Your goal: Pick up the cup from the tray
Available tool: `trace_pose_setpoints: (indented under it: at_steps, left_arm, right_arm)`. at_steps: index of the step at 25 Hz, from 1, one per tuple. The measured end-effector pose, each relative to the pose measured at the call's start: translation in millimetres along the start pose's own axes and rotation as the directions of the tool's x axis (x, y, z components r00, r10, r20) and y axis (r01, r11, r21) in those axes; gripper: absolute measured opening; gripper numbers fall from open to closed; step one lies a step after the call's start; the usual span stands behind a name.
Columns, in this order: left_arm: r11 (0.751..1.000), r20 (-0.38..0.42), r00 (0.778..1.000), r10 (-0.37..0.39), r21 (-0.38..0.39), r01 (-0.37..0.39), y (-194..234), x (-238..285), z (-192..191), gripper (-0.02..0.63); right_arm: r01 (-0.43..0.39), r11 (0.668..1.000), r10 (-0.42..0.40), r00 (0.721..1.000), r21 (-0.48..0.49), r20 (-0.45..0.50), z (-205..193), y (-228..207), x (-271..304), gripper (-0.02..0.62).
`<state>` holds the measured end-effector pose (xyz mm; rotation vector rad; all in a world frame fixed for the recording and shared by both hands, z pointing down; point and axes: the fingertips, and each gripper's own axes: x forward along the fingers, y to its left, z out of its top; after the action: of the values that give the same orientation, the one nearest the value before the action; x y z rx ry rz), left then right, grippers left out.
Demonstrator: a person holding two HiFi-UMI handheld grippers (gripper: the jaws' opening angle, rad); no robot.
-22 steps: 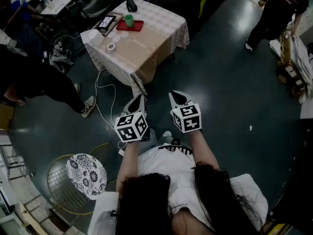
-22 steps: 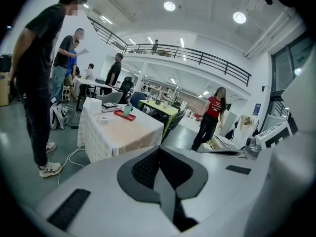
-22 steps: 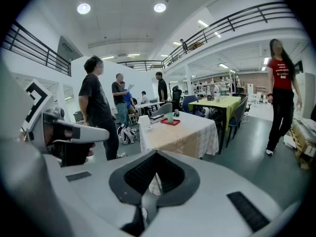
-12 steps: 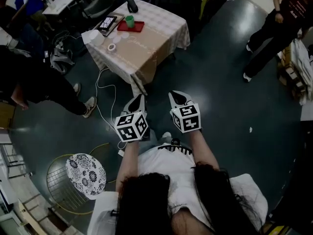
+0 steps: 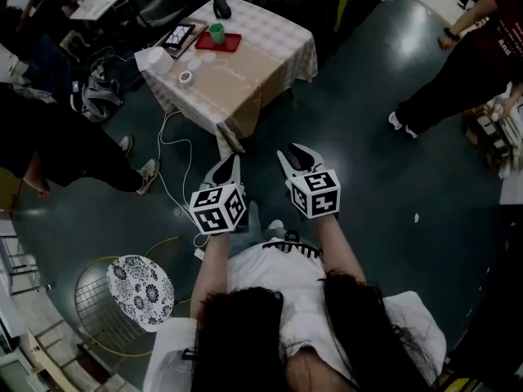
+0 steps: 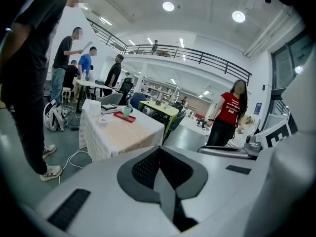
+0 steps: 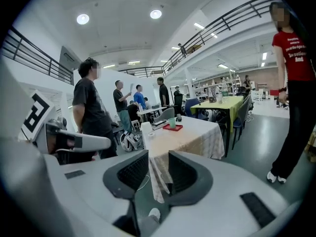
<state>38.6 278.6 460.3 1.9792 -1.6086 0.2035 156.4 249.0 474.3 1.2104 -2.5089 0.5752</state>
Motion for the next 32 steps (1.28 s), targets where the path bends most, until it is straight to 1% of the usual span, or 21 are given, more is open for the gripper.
trace_pose_setpoints:
  at_steps: [4,6,10,15,21,27,32]
  left_arm:
    - [1.000,0.000,1.000,-0.004,-0.003,0.004,6.5,12.4,5.8,0.005]
    - [1.000,0.002,1.000,-0.002,0.001,0.002,12.2,22.0,14.0,0.005]
    - [1.000,0.003,1.000,0.003,-0.009,-0.003,26.3,43.1,29.5,0.005]
    - [1.000,0.006,1.000,0.008,-0.028,-0.008,47.8,74.1,51.1,0.005]
    - [0.999,-0.009,1.000,-0.008,-0.033,0.008,72.7,115.0,82.4,0.005]
    - [0.999,0.003,1.000,-0.025,-0.033,0.025,104.0,144.5,120.0,0.005]
    - [0.999,-0.001,1.000,-0.027,-0.034,0.027,134.5,165.2,137.7,0.005]
  right_arm:
    - [-0.028,1.000,0.027,0.999,0.012,0.031,11.9,-1.8,8.7,0.242]
    - [-0.027,1.000,0.027,0.999,0.013,0.037,17.8,-5.8,15.4,0.268]
    - [-0.021,1.000,0.020,0.999,0.007,0.032,26.4,-16.0,30.6,0.294]
    - [-0.006,1.000,0.006,1.000,-0.005,0.009,41.3,-28.0,63.5,0.316]
    - [-0.013,1.000,0.013,1.000,-0.028,-0.015,71.4,-29.8,113.3,0.325]
    - [-0.006,0.999,0.005,1.000,-0.045,-0.016,101.3,-26.3,159.6,0.327]
    - [0.000,0.999,-0.001,1.000,-0.054,-0.024,116.2,-22.5,198.8,0.331]
